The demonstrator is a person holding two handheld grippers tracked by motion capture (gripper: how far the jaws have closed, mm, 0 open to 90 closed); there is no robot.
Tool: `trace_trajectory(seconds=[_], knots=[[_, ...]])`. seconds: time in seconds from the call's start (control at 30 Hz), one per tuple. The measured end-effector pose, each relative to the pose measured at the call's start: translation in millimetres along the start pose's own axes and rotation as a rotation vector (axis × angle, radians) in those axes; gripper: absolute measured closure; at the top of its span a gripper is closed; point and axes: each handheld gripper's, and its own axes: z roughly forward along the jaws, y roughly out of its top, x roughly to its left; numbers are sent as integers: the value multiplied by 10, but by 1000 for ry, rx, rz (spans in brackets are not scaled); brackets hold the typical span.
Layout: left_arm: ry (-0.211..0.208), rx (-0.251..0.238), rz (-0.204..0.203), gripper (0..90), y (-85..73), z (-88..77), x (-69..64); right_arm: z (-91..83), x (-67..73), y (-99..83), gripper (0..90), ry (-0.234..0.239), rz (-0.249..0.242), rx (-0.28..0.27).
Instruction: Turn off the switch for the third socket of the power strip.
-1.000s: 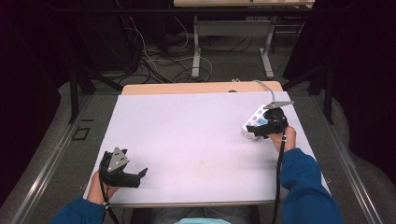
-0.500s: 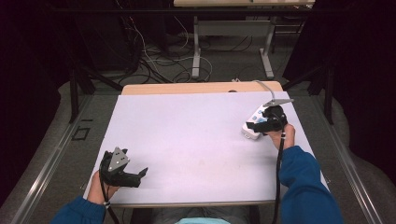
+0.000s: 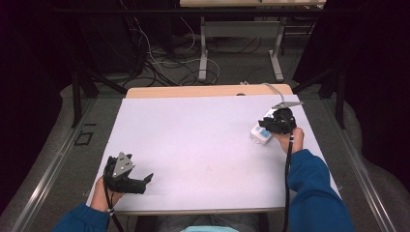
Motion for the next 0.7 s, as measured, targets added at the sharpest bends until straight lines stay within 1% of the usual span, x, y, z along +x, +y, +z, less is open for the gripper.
trace_trajectory(seconds=[0.03,0.07,0.1,0.13,0.17,0.2,0.23,0.27,0.37,0.4,0.47,0.5,0.53,0.6,0.63,0.7], knots=[[1,0,-1,3,0,4,0,-1,-2,-4,779,10,12,2],[3,-2,0,3,0,6,-4,5,0,-6,824,5,19,4],[3,-4,2,3,0,6,-7,18,0,-11,862,11,21,4],[3,-4,2,3,0,6,-7,18,0,-11,862,11,21,4],[2,0,5,4,2,1,-9,42,6,-17,900,10,22,12],[7,-1,3,4,1,6,-11,54,10,-20,900,22,23,14],[6,0,2,4,3,6,-10,70,14,-17,900,16,15,17],[4,-2,-1,5,2,8,-10,88,30,-15,900,10,23,24],[2,-1,2,4,1,10,-4,154,58,-15,900,-2,8,45],[3,-1,2,5,1,8,-4,165,70,-16,900,-2,13,54],[2,3,2,5,0,0,-6,188,81,-17,900,-18,13,64],[3,3,3,5,0,-2,-5,201,79,-22,900,-14,13,67],[3,2,2,5,0,-3,-5,212,82,-27,900,-28,6,72],[2,1,1,5,0,-2,-4,239,95,-38,900,-28,6,88],[2,2,1,5,1,0,-4,250,105,-42,900,-42,5,95],[2,1,2,5,0,1,-5,272,111,-47,900,-48,0,107]])
